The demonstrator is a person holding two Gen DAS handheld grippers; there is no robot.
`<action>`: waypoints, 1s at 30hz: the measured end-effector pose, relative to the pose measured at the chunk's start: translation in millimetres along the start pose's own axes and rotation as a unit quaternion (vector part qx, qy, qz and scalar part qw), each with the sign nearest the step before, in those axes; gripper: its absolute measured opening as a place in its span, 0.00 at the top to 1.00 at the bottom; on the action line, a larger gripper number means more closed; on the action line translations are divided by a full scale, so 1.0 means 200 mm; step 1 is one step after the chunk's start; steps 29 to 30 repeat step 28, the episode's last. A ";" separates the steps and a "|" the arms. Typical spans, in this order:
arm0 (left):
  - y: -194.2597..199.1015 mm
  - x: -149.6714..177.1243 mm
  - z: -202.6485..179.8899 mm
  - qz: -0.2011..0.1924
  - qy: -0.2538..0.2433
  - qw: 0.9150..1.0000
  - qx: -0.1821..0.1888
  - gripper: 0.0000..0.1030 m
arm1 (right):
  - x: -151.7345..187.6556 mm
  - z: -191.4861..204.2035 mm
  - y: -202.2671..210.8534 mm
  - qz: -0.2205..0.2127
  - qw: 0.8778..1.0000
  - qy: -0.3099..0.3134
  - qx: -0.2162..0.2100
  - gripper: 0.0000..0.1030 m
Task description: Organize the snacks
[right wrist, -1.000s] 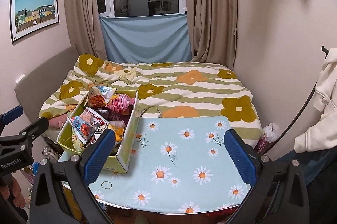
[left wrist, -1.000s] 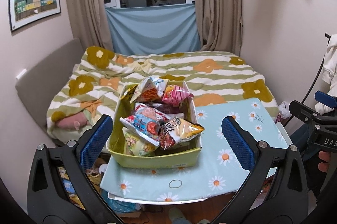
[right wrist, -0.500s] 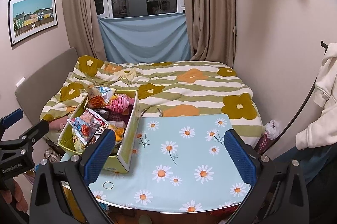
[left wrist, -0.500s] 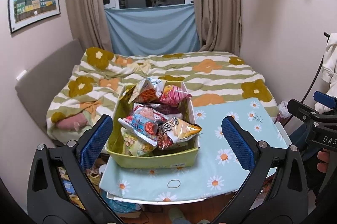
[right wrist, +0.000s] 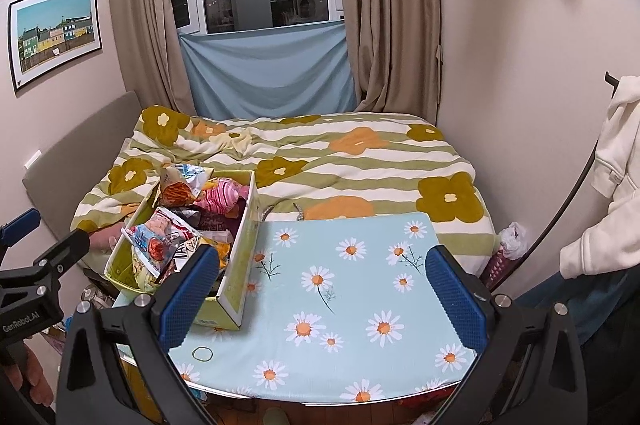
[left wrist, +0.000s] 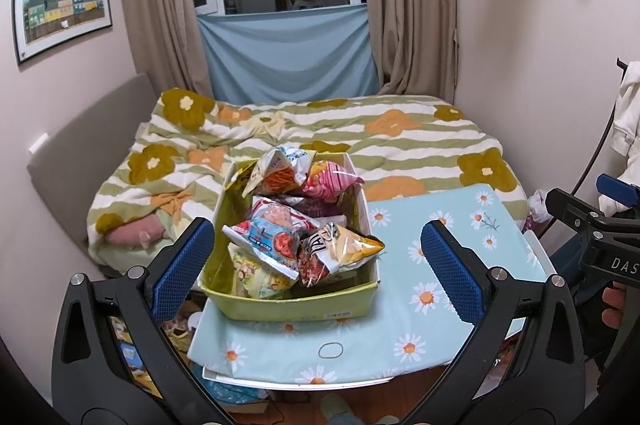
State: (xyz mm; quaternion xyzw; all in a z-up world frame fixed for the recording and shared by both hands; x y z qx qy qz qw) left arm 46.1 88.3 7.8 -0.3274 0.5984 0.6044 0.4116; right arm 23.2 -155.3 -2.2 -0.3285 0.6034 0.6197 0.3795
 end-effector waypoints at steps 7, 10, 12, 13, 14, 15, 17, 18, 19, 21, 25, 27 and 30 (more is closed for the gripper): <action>-0.01 0.00 0.00 0.001 -0.002 1.000 0.000 0.00 | 0.00 -0.01 -0.01 0.000 1.000 -0.002 0.001 0.00; -0.03 0.00 0.02 0.003 -0.001 1.000 0.001 0.00 | 0.00 0.00 -0.01 0.001 1.000 -0.003 0.003 0.00; -0.04 0.00 0.03 0.004 0.001 1.000 0.000 0.00 | 0.00 0.00 -0.01 0.001 1.000 -0.004 0.003 0.00; -0.04 0.00 0.03 0.005 0.001 1.000 0.001 0.00 | 0.00 0.00 -0.01 0.001 1.000 -0.004 0.004 0.00; -0.05 0.00 0.04 0.007 0.002 1.000 0.003 0.00 | 0.00 0.00 -0.01 0.001 1.000 -0.004 0.003 0.00; -0.06 0.00 0.05 0.007 0.004 1.000 0.003 0.00 | -0.01 0.00 -0.02 0.001 1.000 -0.004 0.004 0.00; -0.08 0.00 0.07 0.009 0.005 1.000 0.003 0.00 | -0.01 0.00 -0.03 0.001 1.000 -0.005 0.005 0.00; -0.09 0.00 0.08 0.011 0.006 1.000 0.004 0.00 | -0.01 0.00 -0.03 0.001 1.000 -0.005 0.006 0.00; -0.09 0.00 0.08 0.012 0.006 1.000 0.003 0.00 | -0.01 0.01 -0.04 0.001 1.000 -0.005 0.006 0.00; -0.11 0.00 0.09 0.014 0.008 1.000 0.002 0.00 | -0.02 0.01 -0.04 0.001 1.000 -0.006 0.006 0.00; -0.15 -0.01 0.11 0.011 0.007 1.000 0.008 0.00 | -0.03 0.02 -0.08 0.004 1.000 -0.007 0.006 0.00; -0.16 -0.01 0.12 0.010 0.007 1.000 0.008 0.00 | -0.04 0.02 -0.08 0.004 1.000 -0.007 0.007 0.00; -0.18 -0.02 0.12 0.011 0.007 1.000 0.008 0.00 | -0.04 0.02 -0.08 0.003 1.000 -0.007 0.007 0.00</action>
Point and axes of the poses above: each gripper's, at about its wrist camera, not at the fingertips, and y roughly against the way its jaws point, z to its left, x to its underside, the point moved 3 cm from there along -y, roughly the way its jaws point, and after that the axes turned 6 degrees about -z, right-handed, at the moved point
